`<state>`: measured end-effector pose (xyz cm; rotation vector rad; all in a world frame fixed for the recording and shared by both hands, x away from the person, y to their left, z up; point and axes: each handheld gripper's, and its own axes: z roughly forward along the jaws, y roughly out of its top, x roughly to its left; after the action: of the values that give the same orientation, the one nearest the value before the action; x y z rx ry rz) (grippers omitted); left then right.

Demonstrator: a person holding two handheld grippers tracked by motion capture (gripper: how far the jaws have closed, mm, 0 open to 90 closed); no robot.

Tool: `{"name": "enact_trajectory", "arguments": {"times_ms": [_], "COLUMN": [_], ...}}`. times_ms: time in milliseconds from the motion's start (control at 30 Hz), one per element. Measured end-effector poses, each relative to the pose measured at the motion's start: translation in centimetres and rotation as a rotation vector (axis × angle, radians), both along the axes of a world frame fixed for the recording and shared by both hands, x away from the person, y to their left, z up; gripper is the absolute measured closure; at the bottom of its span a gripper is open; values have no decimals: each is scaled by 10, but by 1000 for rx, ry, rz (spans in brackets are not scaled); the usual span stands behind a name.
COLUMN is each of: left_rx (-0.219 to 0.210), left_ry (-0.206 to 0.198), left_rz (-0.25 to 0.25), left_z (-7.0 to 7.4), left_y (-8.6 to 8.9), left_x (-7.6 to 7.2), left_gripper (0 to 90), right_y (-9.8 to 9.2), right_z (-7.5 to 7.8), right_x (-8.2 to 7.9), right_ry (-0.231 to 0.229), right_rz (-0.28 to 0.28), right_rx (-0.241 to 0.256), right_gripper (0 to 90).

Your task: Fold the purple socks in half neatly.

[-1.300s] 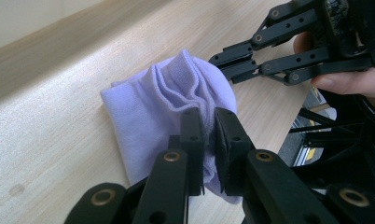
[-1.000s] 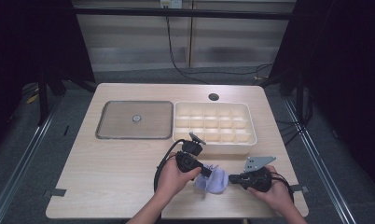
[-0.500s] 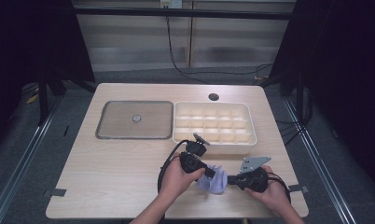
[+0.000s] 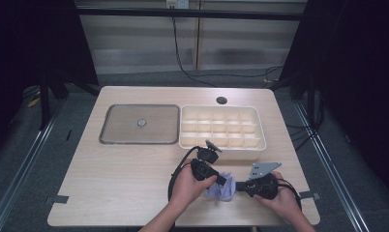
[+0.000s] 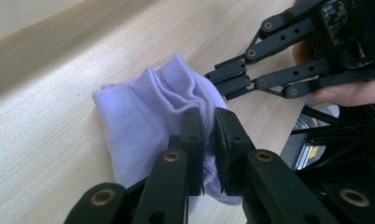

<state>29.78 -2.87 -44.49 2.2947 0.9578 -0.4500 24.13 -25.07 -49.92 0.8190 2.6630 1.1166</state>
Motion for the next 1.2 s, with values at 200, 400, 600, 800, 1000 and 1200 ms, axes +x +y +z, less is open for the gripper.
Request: {"name": "enact_trajectory", "arguments": {"times_ms": [200, 400, 600, 800, 1000, 1200], "left_rx": [-1, -6, -2, -1, 3, 2], "left_ry": [-4, -6, -7, -4, -9, -8], "left_rz": [-14, -14, -20, -26, -25, -27], "left_z": [-2, -1, -1, -3, -6, -7], "left_y": [-2, -2, -5, -10, -11, -11], "left_x": [0, -1, -1, -2, -3, -5], "left_gripper": [826, 826, 825, 824, 822, 813], "right_y": [1, 2, 3, 5, 5, 4], "right_z": [0, 0, 0, -1, -1, -1], "right_x": [0, 1, 1, 2, 2, 2], "right_ry": [0, -1, 0, -5, -7, -6], "right_rz": [-3, -5, -5, 0, 0, 1], "right_rx": [-3, 1, 3, 4, 4, 3], "right_gripper": [878, 877, 878, 877, 872, 860]}}
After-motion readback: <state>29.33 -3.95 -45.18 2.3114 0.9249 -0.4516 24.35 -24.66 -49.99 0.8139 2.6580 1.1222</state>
